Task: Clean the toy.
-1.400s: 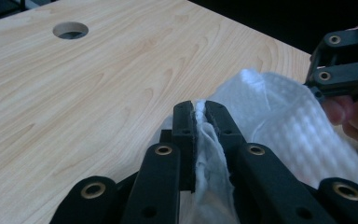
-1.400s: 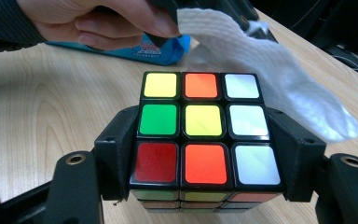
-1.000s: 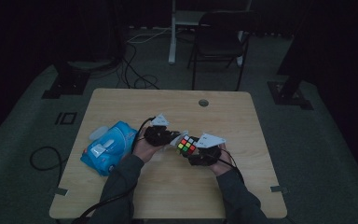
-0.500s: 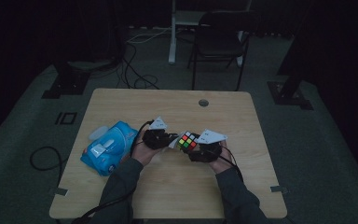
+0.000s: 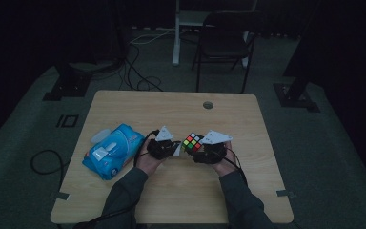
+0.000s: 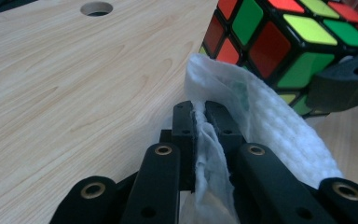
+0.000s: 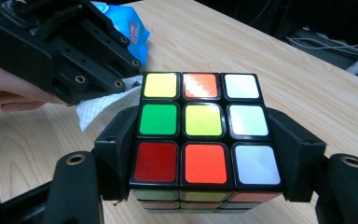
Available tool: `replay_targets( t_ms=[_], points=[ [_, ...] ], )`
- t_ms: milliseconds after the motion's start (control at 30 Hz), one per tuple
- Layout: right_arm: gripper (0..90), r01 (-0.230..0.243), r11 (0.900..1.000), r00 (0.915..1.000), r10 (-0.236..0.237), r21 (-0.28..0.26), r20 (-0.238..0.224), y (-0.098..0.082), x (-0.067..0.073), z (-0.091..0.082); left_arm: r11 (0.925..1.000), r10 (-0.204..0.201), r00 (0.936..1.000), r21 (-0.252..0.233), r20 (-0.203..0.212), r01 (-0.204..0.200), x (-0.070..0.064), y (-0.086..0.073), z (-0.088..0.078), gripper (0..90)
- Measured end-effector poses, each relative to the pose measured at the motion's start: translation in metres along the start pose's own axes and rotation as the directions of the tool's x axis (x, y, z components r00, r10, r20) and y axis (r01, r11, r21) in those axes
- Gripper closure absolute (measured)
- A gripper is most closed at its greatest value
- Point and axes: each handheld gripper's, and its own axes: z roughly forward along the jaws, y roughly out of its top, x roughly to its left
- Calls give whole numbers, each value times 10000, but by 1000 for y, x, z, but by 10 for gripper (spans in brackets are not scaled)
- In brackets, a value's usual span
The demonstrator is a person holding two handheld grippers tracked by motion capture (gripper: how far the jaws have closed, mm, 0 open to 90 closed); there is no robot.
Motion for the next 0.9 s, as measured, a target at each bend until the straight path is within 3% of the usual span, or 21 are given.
replay_targets(
  t_ms=[500, 900],
  points=[
    [342, -269, 9996, 9991, 272, -95, 327, 1, -2, -1, 10000, 9, 9993, 31, -361, -8, -2, -7, 4, 843],
    [342, -543, 9980, 9979, 554, -330, 343, 4, -4, -1, 9995, 300, 9995, -2, -133, -300, -15, -6, 9, 843]
  ],
)
